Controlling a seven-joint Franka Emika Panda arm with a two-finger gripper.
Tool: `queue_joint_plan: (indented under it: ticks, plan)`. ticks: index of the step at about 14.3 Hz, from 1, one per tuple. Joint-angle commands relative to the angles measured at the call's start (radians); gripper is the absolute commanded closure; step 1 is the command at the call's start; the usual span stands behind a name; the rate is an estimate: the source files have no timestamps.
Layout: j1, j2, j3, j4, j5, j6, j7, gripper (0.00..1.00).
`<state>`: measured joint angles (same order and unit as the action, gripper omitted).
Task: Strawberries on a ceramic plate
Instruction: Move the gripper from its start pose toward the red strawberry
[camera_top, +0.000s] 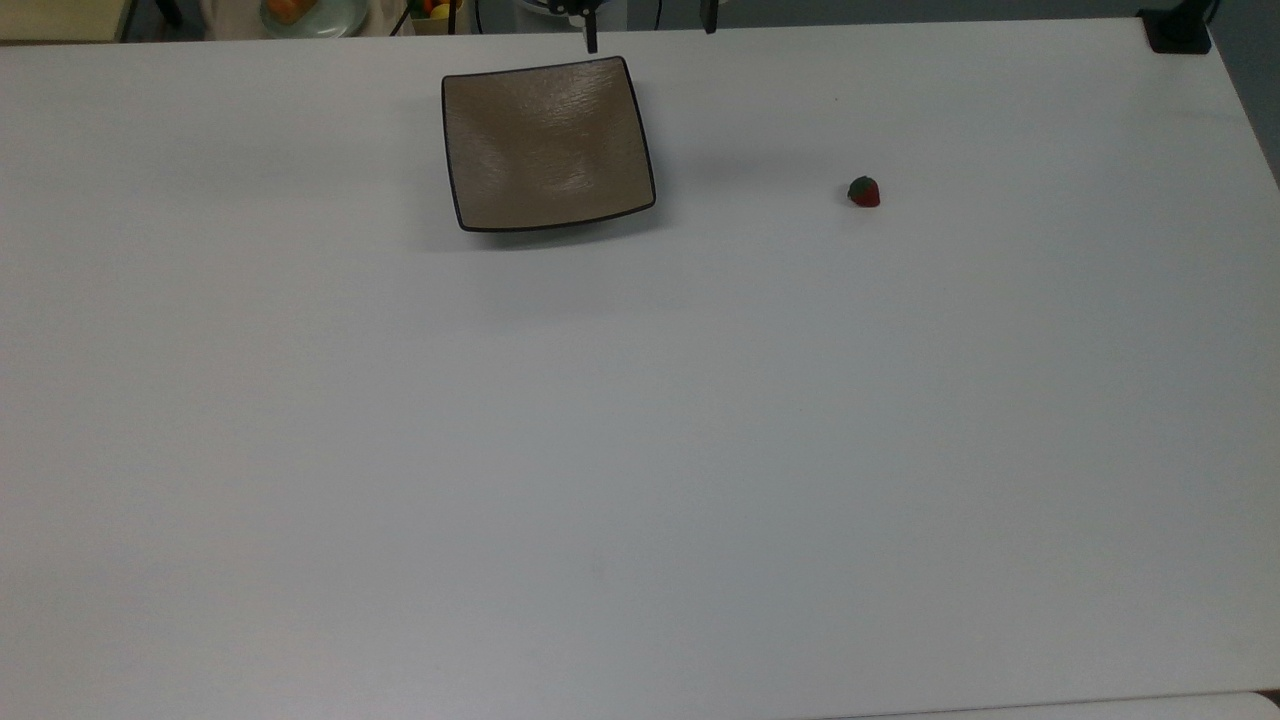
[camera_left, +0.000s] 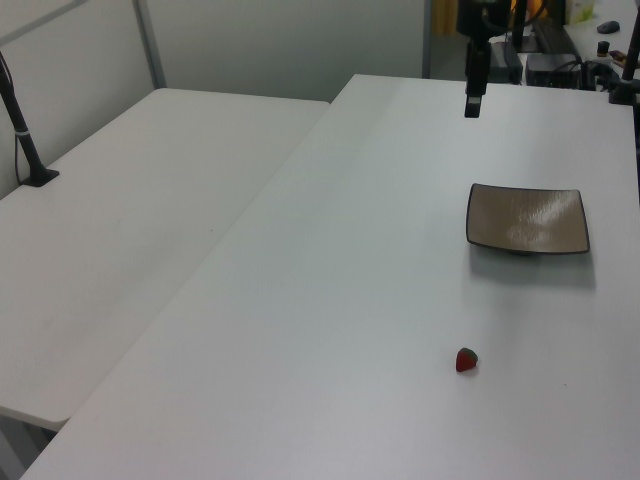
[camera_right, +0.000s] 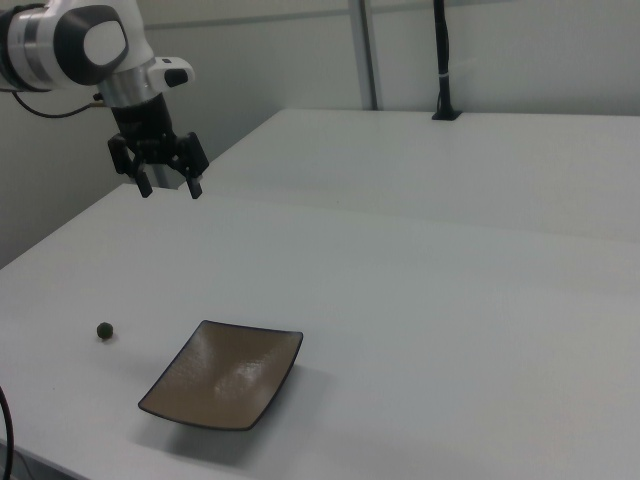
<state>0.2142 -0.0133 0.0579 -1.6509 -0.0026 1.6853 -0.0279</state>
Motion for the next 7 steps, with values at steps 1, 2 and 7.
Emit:
queue_joint_plan:
  ticks: [1, 2, 7]
  plan:
    - [0.062, 0.035, 0.002, 0.048, 0.015, -0.013, -0.006, 0.00]
    - [0.091, 0.047, 0.002, 0.054, 0.013, -0.013, -0.006, 0.00]
    - [0.211, 0.061, 0.002, 0.046, 0.013, -0.001, -0.006, 0.00]
